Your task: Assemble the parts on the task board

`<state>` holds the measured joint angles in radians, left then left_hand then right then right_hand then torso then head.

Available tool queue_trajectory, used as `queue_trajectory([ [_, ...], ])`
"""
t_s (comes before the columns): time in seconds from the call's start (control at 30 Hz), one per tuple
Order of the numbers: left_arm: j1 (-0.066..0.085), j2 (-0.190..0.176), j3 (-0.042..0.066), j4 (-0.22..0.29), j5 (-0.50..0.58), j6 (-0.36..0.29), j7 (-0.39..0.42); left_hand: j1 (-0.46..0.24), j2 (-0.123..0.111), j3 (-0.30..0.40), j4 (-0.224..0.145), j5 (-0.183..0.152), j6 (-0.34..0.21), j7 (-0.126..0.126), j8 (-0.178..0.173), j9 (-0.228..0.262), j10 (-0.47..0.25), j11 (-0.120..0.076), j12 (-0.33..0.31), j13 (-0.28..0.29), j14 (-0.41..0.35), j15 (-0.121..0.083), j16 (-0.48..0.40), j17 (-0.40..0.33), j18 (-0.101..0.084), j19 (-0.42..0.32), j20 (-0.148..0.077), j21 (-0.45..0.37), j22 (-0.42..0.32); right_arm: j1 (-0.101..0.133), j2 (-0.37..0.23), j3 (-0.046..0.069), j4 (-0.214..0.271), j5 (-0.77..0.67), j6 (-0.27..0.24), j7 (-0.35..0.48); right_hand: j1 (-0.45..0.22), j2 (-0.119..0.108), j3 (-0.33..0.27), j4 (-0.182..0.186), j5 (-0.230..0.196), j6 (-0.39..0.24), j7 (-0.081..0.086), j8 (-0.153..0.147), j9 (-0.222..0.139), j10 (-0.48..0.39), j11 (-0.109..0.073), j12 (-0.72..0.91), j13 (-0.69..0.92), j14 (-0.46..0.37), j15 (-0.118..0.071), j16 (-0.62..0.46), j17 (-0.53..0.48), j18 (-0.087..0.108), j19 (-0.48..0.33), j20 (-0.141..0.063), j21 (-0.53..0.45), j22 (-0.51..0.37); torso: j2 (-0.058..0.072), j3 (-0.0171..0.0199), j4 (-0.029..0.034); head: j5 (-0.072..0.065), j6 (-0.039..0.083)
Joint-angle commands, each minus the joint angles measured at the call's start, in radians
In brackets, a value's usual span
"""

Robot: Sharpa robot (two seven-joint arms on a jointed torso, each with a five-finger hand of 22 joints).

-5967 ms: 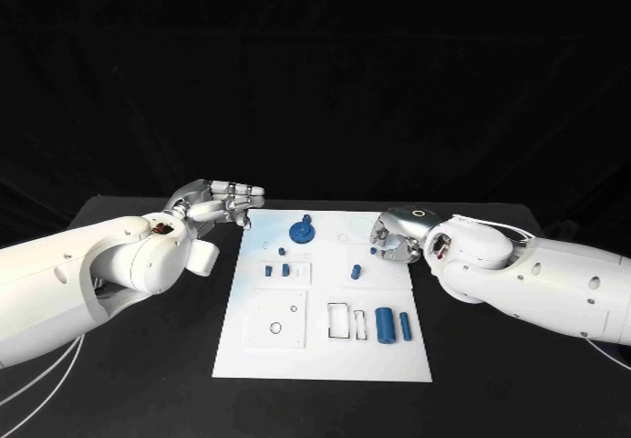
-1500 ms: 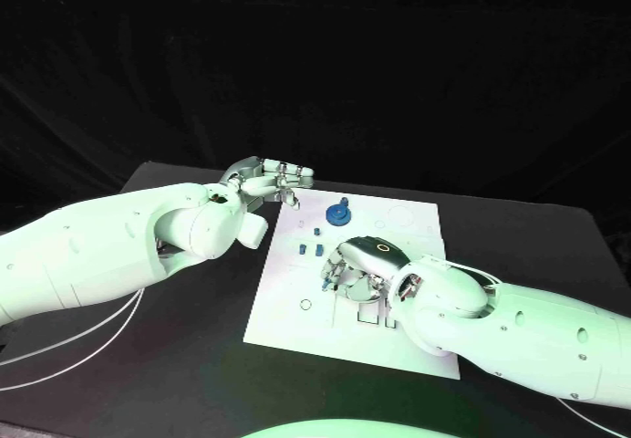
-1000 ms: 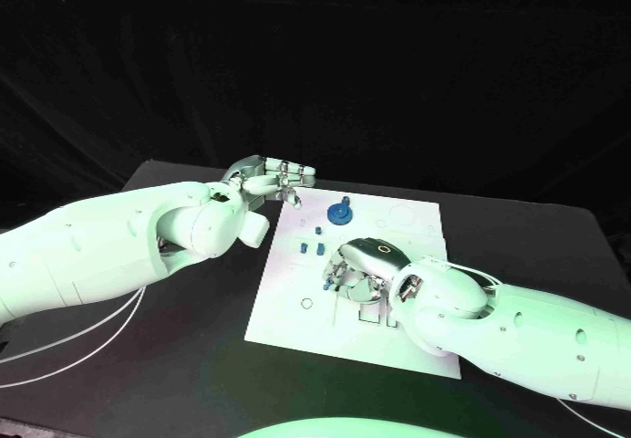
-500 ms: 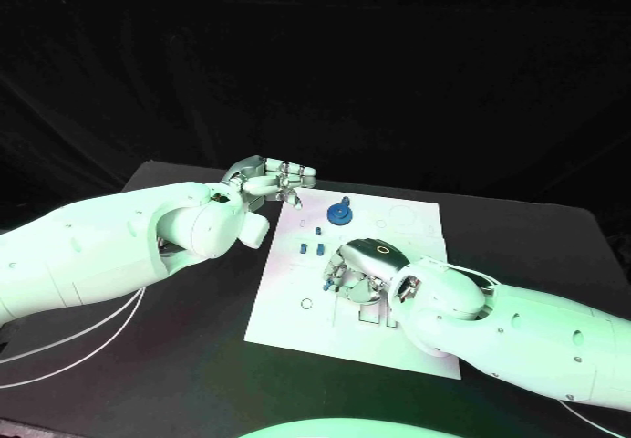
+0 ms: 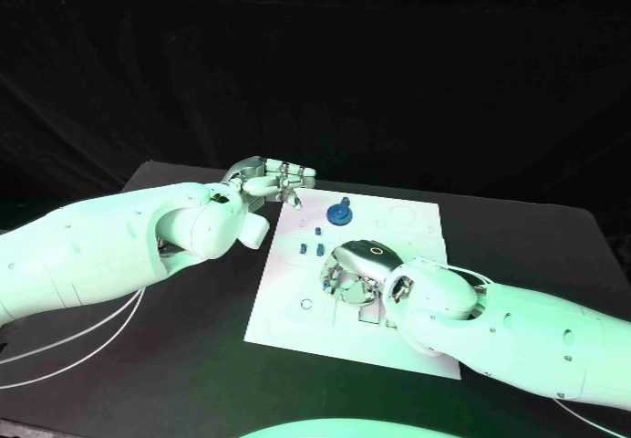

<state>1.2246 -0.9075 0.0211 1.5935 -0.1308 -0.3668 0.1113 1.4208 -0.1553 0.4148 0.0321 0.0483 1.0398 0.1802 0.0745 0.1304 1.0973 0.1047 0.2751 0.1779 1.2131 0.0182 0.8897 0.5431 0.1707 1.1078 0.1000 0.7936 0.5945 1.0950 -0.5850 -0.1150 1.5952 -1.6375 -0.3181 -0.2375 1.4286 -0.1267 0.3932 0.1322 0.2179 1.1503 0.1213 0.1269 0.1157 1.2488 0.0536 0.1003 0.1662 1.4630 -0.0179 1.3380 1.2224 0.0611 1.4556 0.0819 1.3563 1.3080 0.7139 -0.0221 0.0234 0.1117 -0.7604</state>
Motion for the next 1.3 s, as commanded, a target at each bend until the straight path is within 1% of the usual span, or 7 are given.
queue_trajectory([
  [0.03, 0.001, 0.001, 0.001, 0.003, -0.004, 0.018, 0.002, 0.002, 0.006, -0.001, -0.008, 0.003, -0.008, 0.000, -0.002, -0.001, -0.008, -0.002, 0.007, 0.001, -0.009, 0.001, -0.005, -0.001, 0.013, 0.004, 0.004, -0.006, -0.001, -0.005, 0.001, -0.004, -0.004, -0.014, 0.041, -0.012, -0.013, -0.003, -0.005, 0.002, 0.006, 0.000, 0.002, -0.003, 0.000, -0.001, 0.004, -0.005, -0.002, 0.042, -0.002, 0.002, -0.001, -0.010, 0.004, 0.004, -0.006, 0.152, -0.001, 0.0002, 0.0002, 0.000, -0.001],
  [0.23, 0.001, 0.001, 0.001, 0.003, -0.004, 0.018, 0.000, 0.002, 0.006, -0.002, -0.008, 0.003, -0.009, 0.000, -0.001, -0.002, -0.010, -0.001, 0.008, 0.002, -0.010, 0.002, -0.005, -0.002, 0.013, 0.004, 0.005, -0.007, -0.002, -0.005, -0.002, -0.004, -0.005, -0.014, 0.028, -0.016, -0.035, -0.019, -0.011, 0.003, 0.012, -0.063, 0.031, -0.042, -0.014, -0.046, 0.026, -0.032, -0.012, 0.040, 0.015, 0.000, -0.006, -0.008, -0.002, 0.014, -0.020, 0.147, 0.000, 0.0002, -0.0012, 0.001, 0.001],
  [0.37, 0.001, 0.001, 0.001, 0.002, -0.004, 0.017, 0.002, 0.002, 0.006, -0.002, -0.008, 0.003, -0.009, 0.000, -0.001, -0.002, -0.010, -0.001, 0.008, 0.002, -0.010, 0.002, -0.005, -0.002, 0.013, 0.004, 0.005, -0.007, -0.002, -0.005, -0.008, -0.004, -0.002, -0.014, 0.001, -0.010, -0.058, -0.047, -0.031, 0.005, 0.022, -0.118, 0.050, -0.066, -0.028, -0.083, 0.045, -0.034, -0.018, 0.034, 0.030, -0.010, -0.022, -0.003, -0.016, 0.027, -0.048, 0.135, 0.000, 0.0006, -0.0009, 0.000, 0.002],
  [0.7, 0.001, 0.000, 0.001, 0.001, -0.004, 0.014, 0.007, 0.001, 0.005, -0.002, -0.009, 0.003, -0.010, 0.000, -0.001, -0.002, -0.011, -0.001, 0.008, 0.002, -0.010, 0.002, -0.005, -0.002, 0.013, 0.004, 0.005, -0.008, -0.003, -0.001, -0.061, -0.001, 0.038, 0.009, -0.065, 0.015, -0.077, -0.066, -0.080, 0.000, 0.023, -0.138, 0.038, -0.058, -0.032, -0.124, 0.044, -0.022, -0.021, 0.026, 0.031, -0.027, -0.049, 0.010, -0.040, 0.035, -0.100, 0.112, -0.001, 0.0006, -0.0017, -0.004, 0.007],
  [0.93, 0.001, -0.004, 0.000, 0.001, -0.004, 0.014, 0.007, 0.002, 0.006, -0.002, -0.009, 0.003, -0.010, 0.000, -0.001, -0.002, -0.012, -0.001, 0.009, 0.002, -0.010, 0.002, -0.005, -0.003, 0.013, 0.005, 0.005, -0.008, -0.003, 0.034, -0.147, 0.005, 0.097, 0.047, -0.069, 0.020, -0.079, -0.064, -0.100, -0.002, 0.028, -0.131, 0.033, -0.053, -0.030, -0.127, 0.041, -0.011, -0.019, 0.027, 0.029, -0.027, -0.050, 0.009, -0.039, 0.034, -0.099, 0.113, 0.000, 0.0000, -0.0033, -0.012, 0.015],
  [1.13, 0.001, -0.007, 0.000, 0.002, -0.004, 0.017, 0.010, 0.002, 0.006, -0.002, -0.009, 0.003, -0.010, 0.000, -0.001, -0.002, -0.012, -0.001, 0.009, 0.002, -0.010, 0.002, -0.005, -0.003, 0.013, 0.005, 0.005, -0.008, -0.003, 0.085, -0.227, 0.011, 0.115, 0.059, -0.042, 0.009, -0.074, -0.060, -0.108, -0.005, 0.032, -0.127, 0.029, -0.052, -0.029, -0.135, 0.039, -0.008, -0.019, 0.027, 0.027, -0.026, -0.049, 0.008, -0.035, 0.032, -0.095, 0.115, -0.002, 0.0005, -0.0062, -0.033, 0.024],
  [1.3, 0.001, -0.008, -0.004, 0.001, -0.009, 0.021, 0.014, 0.002, 0.006, -0.002, -0.009, 0.003, -0.010, 0.000, -0.001, -0.002, -0.012, -0.001, 0.009, 0.002, -0.010, 0.002, -0.005, -0.003, 0.013, 0.005, 0.005, -0.008, -0.003, 0.114, -0.248, 0.013, 0.067, 0.015, 0.041, -0.001, -0.073, -0.055, -0.144, -0.006, 0.029, -0.129, 0.020, -0.054, -0.030, -0.175, 0.039, -0.007, -0.024, 0.024, 0.027, -0.035, -0.062, 0.014, -0.050, 0.031, -0.128, 0.101, -0.005, 0.0004, -0.0097, -0.040, 0.032],
])
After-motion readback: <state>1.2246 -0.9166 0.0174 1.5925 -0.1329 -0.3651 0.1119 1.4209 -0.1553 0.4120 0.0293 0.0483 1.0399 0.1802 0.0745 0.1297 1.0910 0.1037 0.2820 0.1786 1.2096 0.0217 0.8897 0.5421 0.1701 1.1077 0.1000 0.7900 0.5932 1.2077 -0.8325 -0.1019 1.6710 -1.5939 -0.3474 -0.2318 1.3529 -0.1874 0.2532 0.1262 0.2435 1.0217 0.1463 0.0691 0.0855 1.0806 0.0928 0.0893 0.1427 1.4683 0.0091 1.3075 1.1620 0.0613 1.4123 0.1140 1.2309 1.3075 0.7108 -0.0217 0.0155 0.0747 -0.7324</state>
